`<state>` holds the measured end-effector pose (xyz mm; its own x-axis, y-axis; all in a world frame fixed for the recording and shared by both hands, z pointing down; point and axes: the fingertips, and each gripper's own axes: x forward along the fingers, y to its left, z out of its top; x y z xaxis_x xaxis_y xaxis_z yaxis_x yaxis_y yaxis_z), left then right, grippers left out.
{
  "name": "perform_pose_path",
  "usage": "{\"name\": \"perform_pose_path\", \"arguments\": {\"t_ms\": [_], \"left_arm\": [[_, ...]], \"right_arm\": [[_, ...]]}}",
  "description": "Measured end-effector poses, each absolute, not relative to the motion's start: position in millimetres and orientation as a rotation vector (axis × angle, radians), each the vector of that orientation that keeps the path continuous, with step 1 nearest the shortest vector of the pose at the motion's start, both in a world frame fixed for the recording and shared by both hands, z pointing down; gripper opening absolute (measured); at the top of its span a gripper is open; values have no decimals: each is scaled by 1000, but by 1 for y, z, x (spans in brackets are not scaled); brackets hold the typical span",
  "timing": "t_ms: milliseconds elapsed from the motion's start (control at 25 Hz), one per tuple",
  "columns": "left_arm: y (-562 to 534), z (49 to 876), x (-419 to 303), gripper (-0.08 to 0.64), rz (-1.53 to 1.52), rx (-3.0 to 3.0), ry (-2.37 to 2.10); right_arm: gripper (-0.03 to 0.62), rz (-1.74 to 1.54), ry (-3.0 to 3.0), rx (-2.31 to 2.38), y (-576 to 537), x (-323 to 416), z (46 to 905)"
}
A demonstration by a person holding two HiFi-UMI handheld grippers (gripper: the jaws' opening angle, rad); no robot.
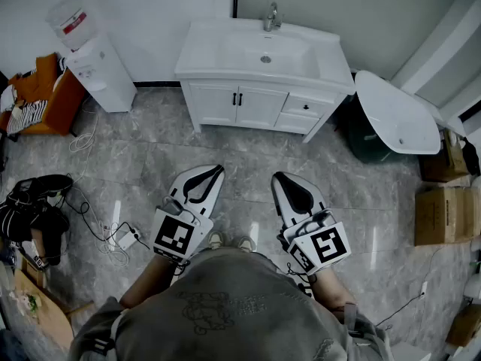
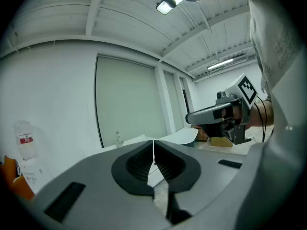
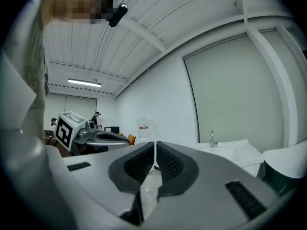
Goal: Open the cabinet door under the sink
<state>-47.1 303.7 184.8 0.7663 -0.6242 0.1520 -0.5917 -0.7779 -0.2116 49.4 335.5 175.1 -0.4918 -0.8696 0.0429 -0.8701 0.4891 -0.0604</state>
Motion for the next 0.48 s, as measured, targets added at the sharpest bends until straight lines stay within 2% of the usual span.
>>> {"name": "perform_pose_path", "arguments": {"t_ms": [480], "left_arm": [[306, 190, -33, 21, -362, -2786, 989]], "right_arm": [[35, 172, -2729, 1631, 335, 72, 181]]}}
